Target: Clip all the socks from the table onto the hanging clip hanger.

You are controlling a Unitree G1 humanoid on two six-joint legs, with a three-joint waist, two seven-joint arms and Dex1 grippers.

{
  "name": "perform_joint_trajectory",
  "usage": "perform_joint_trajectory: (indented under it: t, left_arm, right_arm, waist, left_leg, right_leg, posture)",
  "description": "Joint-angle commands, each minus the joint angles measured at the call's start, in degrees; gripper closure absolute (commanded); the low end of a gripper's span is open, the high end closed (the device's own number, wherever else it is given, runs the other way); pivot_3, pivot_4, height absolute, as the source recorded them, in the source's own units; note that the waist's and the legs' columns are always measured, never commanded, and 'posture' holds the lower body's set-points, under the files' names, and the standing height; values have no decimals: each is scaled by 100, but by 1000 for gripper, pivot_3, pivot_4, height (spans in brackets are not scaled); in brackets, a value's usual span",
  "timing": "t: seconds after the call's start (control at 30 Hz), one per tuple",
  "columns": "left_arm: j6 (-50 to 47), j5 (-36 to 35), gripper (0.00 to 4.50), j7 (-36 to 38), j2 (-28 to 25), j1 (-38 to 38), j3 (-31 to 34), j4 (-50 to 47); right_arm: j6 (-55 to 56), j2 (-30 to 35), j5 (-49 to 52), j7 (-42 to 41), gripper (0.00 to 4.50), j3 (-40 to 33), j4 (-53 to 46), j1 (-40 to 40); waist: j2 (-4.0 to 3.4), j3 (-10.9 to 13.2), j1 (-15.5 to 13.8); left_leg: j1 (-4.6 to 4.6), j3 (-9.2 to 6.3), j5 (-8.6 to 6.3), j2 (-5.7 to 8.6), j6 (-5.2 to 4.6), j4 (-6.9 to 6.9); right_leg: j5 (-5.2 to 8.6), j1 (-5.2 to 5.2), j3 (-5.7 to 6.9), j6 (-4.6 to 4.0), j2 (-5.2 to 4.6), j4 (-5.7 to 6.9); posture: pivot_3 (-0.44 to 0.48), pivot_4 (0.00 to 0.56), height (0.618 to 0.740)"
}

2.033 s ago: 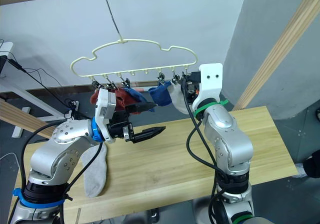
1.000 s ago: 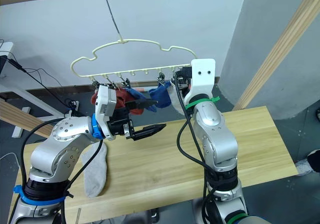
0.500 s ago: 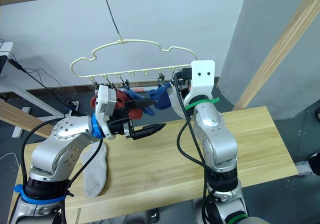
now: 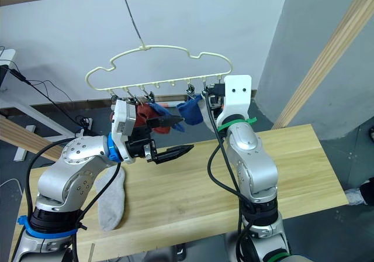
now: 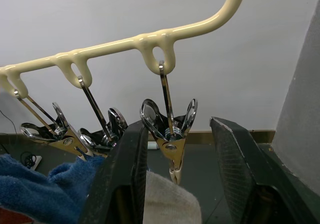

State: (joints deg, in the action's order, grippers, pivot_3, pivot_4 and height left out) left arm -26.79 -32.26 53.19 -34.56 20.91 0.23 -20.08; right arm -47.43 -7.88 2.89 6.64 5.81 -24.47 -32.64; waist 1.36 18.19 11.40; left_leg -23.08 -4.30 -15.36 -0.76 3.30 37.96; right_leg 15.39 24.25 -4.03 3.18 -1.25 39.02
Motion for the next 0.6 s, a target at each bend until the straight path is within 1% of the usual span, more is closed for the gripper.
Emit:
perform_joint_trajectory:
  t: [0.03,0.6]
  left_arm:
    - [118,14,0,32,20,39,-22,-105]
    - [120,51,0,65,67,82,-42,-69]
  right_arm:
    - [152,-124,0,47,2485,25,-304,-44]
    - [351,-144,-31,167,2485,23,-253,-82]
  waist:
    - [0,0,1]
    - [0,0,23]
  left_leg:
    - [0,0,0,0,0,0]
    - [0,0,0,0,0,0]
  right_leg:
    - [0,0,0,0,0,0]
    - [0,0,1,0,0,1]
  posture:
    - [-291,272,737]
    - [-299,273,737]
